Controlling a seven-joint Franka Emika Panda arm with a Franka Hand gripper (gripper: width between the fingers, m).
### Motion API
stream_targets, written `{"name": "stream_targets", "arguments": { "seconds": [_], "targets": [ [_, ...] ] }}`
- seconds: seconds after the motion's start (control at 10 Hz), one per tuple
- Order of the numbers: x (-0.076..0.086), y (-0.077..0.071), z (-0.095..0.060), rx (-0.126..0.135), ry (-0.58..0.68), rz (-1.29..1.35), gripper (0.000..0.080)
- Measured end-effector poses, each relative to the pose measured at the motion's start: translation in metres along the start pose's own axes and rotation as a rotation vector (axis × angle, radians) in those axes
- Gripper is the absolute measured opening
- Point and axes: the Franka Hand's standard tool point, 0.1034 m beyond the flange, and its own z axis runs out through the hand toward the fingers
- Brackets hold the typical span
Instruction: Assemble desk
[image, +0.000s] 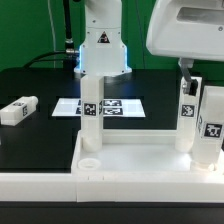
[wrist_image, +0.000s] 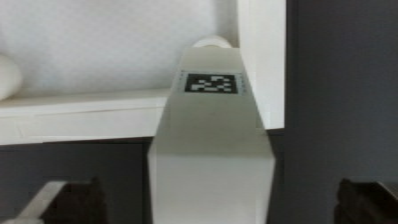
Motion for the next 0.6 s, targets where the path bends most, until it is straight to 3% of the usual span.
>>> {"name": "stream_targets", "arguments": {
  "seconds": [0.2,0.4,0.6],
  "targets": [
    [0.0005,0.0012,0.0,0.0,0.0,0.025,0.0634],
    [0.0005,0.0011,0.0,0.001,0.0,0.152,0.0293],
    [0.0007,0.0029,0.0001,-0.001,-0.001,0.275,0.0287]
  ]
}}
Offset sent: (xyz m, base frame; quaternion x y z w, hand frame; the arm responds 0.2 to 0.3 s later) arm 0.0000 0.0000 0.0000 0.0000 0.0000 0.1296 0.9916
